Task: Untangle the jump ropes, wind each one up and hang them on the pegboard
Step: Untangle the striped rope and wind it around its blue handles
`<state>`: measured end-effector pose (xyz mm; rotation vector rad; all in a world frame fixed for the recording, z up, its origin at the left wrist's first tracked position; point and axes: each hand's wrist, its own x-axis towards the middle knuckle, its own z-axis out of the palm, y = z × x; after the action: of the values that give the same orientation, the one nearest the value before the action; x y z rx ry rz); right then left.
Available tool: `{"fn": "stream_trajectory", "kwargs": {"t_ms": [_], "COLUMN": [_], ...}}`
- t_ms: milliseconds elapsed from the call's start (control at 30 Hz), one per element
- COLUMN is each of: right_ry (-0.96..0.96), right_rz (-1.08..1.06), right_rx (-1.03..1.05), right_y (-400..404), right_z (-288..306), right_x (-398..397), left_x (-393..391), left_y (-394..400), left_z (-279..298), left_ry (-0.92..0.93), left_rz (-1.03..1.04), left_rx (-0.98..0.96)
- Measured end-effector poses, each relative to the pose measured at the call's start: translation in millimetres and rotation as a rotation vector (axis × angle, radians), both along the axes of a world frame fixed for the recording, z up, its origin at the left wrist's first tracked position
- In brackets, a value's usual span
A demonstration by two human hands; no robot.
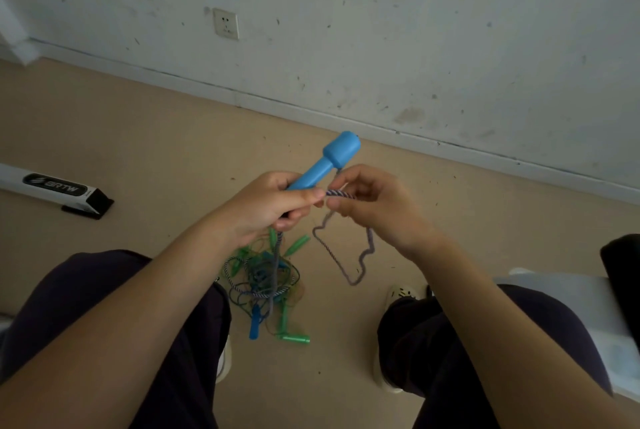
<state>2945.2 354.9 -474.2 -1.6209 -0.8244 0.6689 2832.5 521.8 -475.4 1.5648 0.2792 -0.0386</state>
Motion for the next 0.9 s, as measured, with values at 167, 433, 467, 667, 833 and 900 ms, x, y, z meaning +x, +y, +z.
{"fn": "stream_trajectory", "kwargs": {"t_ms": [167,433,467,667,833,900], "right_ry": [-0.045,0.032,0.064,0.103,-0.097,-0.134], "right_rz": [-0.026,-0.404,-0.433,-0.085,0.117,0.103], "right_rx": [-0.041,0.093,0.119,0.007,-0.252,-0.263], "right_y": [5.2,-13.0,-14.6,-10.4,6.0,7.6], "right_z": [-3.1,6.5,7.6,4.1,-10.9,-7.8], "right_x": [-1.7,25.0,27.3,16.7,-8.2,-8.6], "left_x": [1.6,-5.2,-6.1,-4.9,0.5,1.0], "left_y": [1.0,37.4,38.6,24.1,4.2,7.0], "left_z": [2.8,3.6,3.0,-1.3,-8.5,-5.7], "left_ry": [0.025,0.041,0.048,0.039,0.067,0.068], "left_rz": [-0.033,0.131,0.132,0.085,-0.017,-0.014], "left_rx": [-0.003,0.205,0.211,0.143,0.106,0.11]}}
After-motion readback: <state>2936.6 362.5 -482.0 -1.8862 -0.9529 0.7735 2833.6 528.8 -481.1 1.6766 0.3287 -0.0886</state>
